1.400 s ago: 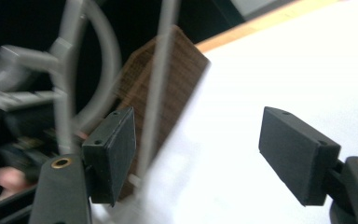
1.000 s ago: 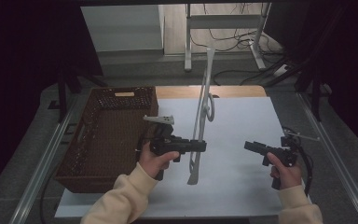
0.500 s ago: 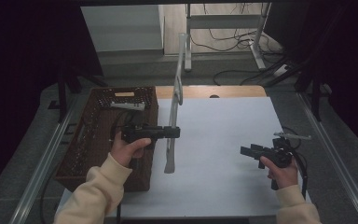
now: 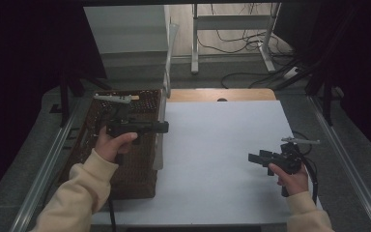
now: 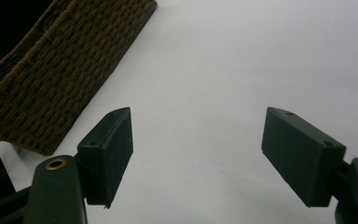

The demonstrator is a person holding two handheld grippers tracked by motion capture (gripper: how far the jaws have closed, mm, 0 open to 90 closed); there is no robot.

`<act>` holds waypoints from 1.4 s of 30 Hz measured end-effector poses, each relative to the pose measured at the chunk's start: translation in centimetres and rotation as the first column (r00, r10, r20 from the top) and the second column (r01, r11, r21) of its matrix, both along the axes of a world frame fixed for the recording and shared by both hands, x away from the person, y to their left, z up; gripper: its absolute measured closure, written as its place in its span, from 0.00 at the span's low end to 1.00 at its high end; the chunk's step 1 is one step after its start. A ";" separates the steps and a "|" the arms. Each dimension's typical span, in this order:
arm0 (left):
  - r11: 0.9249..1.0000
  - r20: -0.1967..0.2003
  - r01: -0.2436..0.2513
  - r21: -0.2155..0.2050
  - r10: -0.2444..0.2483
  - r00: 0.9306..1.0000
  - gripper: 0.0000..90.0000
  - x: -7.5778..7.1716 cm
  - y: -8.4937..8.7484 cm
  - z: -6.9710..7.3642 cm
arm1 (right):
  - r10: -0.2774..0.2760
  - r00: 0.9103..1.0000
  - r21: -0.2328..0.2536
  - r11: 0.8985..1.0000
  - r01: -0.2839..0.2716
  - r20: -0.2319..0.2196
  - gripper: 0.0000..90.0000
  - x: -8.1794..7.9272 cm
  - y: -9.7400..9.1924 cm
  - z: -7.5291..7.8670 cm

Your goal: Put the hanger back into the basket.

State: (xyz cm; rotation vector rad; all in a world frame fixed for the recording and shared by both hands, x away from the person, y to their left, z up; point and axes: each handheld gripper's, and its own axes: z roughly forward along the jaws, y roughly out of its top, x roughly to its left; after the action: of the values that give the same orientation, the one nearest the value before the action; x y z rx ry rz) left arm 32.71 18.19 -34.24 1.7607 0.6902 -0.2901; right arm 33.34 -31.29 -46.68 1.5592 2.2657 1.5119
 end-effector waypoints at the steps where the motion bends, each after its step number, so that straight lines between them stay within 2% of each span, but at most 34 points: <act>1: 1.000 -0.001 -0.002 0.001 0.002 1.000 0.91 0.0 0.2 0.1 | 0.001 1.000 -0.001 1.000 -0.001 0.007 0.27 -0.2 0.0 0.1; 6: 1.000 -0.003 -0.014 0.011 0.014 1.000 0.90 0.1 2.0 0.3 | -0.013 1.000 0.002 1.000 0.013 0.003 0.27 -0.7 -0.4 0.2; 11: 1.000 -0.004 0.007 0.028 -0.007 1.000 0.91 -0.2 3.3 0.2 | -0.028 1.000 -0.016 0.999 0.028 -0.004 0.27 -1.2 -0.7 0.1; 17: 0.999 -0.007 0.003 0.048 -0.003 1.000 0.91 0.0 4.7 -0.4 | -0.033 0.999 -0.040 0.999 0.033 0.002 0.27 -1.8 -0.8 0.2; 21: 0.999 -0.025 0.016 0.036 -0.016 1.000 0.90 0.5 5.8 -1.0 | -0.029 1.000 -0.062 0.998 0.029 -0.007 0.27 -1.9 -0.6 0.0; 25: 0.997 -0.015 -0.007 0.071 0.008 1.000 0.90 1.1 6.7 -1.4 | -0.029 1.000 -0.065 0.997 0.028 -0.012 0.27 -1.8 -0.6 -0.1; 27: 0.997 -0.031 -0.008 0.074 0.010 0.999 0.90 1.7 7.8 -1.8 | -0.025 1.000 -0.067 0.997 0.023 -0.015 0.26 -1.8 -0.5 -0.1; 32: 0.994 -0.034 -0.002 0.109 0.006 0.999 0.90 2.2 9.1 -2.1 | -0.025 1.000 -0.083 0.996 0.023 -0.018 0.26 -1.8 -0.5 -0.2; 34: 0.989 -0.022 0.015 0.145 -0.012 1.000 0.90 2.4 9.8 -2.2 | -0.023 1.000 -0.091 0.996 0.022 -0.018 0.26 -1.7 -0.4 -0.3; 42: 0.981 -0.036 0.053 0.187 -0.047 0.998 0.90 2.4 11.5 -3.2 | -0.022 1.000 -0.107 0.994 0.020 -0.021 0.26 -1.8 -0.3 -0.3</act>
State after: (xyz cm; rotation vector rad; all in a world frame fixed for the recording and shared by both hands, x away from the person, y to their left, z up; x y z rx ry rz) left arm 35.13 29.67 -37.45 1.9590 0.7156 -0.2956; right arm 31.53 -31.61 -47.00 1.5734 2.2921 1.3503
